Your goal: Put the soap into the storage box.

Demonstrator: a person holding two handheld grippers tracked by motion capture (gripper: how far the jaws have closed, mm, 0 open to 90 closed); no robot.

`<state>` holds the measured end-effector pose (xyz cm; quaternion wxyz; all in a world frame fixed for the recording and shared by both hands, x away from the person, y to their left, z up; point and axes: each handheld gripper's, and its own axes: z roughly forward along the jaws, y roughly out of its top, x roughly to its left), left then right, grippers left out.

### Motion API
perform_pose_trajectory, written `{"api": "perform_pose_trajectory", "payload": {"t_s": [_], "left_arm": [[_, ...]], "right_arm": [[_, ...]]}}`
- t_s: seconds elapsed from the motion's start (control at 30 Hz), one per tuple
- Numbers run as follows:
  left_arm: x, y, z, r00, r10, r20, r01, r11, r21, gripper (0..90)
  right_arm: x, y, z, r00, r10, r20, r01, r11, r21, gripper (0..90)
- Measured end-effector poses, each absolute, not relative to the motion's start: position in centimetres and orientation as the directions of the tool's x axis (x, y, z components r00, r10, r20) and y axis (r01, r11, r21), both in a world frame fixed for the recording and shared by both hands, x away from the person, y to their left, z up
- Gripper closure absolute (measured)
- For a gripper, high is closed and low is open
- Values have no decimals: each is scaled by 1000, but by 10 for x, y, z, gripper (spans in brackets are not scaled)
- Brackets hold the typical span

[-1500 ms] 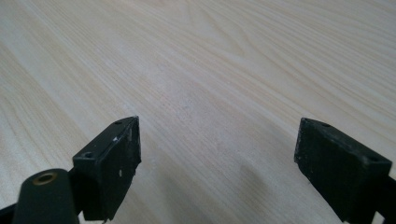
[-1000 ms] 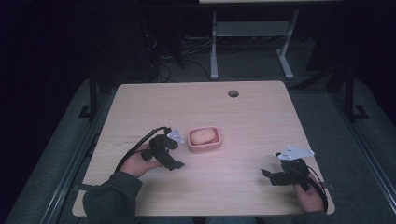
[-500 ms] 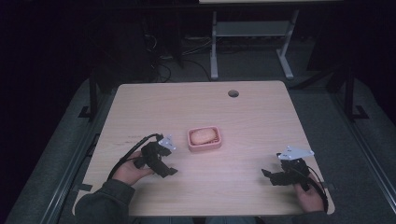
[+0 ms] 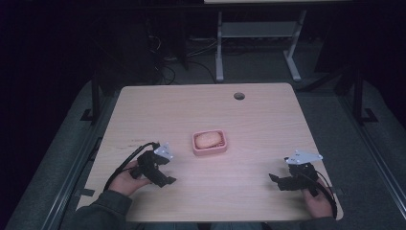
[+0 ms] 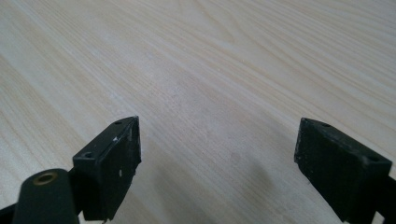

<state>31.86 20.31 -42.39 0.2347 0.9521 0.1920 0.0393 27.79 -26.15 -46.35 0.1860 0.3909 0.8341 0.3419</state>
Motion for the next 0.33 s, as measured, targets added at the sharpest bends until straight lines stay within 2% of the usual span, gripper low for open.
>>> {"api": "perform_pose_trajectory", "payload": {"t_s": [0.33], "left_arm": [[306, 217, -435, 912, 409, -28, 375, -804, 461, 233]], "right_arm": [[277, -263, -463, -626, 778, -46, 523, 463, 716, 141]]}}
